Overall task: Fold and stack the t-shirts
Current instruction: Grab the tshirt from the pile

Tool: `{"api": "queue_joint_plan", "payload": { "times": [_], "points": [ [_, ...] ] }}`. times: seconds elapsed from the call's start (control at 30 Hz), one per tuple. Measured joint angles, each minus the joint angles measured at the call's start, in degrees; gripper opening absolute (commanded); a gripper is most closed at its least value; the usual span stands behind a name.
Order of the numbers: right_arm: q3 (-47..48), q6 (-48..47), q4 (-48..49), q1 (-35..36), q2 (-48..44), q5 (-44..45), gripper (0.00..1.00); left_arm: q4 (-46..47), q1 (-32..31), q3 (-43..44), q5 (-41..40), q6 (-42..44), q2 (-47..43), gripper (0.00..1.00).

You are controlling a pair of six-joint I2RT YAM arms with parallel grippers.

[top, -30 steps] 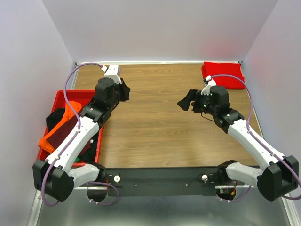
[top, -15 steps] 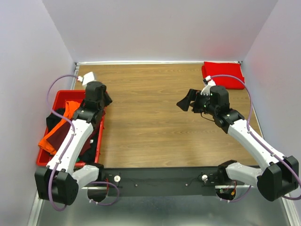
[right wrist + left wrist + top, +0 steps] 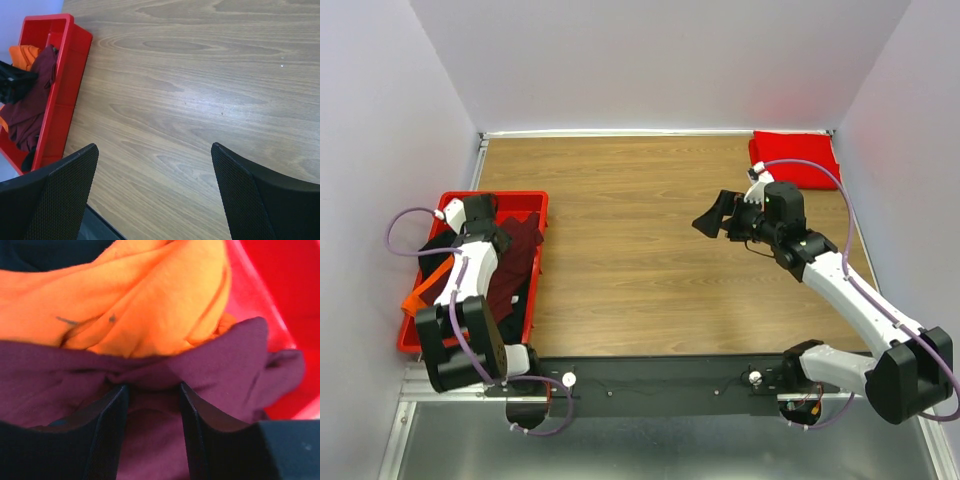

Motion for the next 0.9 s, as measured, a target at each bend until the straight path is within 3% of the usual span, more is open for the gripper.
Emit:
{"api": "queue_joint_plan", "payload": {
  "times": [0.1, 0.2, 0.27, 0.47, 0.9],
  "points": [
    [0.0, 0.1, 0.0, 0.0, 0.1, -0.6, 1.00, 1.6, 0.2, 0.0, 1.0, -0.9, 3.6, 0.36],
    [0.0, 0.1, 0.0, 0.0, 0.1, -0.9, 1.00, 2.7, 0.3, 0.0, 2.3, -1.7, 5.1, 0.09],
    [0.0, 0.1, 0.0, 0.0, 0.1, -1.0, 1.00, 2.9, 0.4, 0.0, 3.0, -1.9, 4.9, 0.01],
    [0.0, 0.1, 0.0, 0.0, 0.1, -1.2, 1.00, -1.0, 0.5, 1.1, 4.3, -0.7, -2.6, 0.00],
    [0.0, 0.1, 0.0, 0.0, 1.2, -2.7, 1.00, -7.6, 0.2, 17.1, 12.5, 2.6, -16.7, 0.00]
  ]
}}
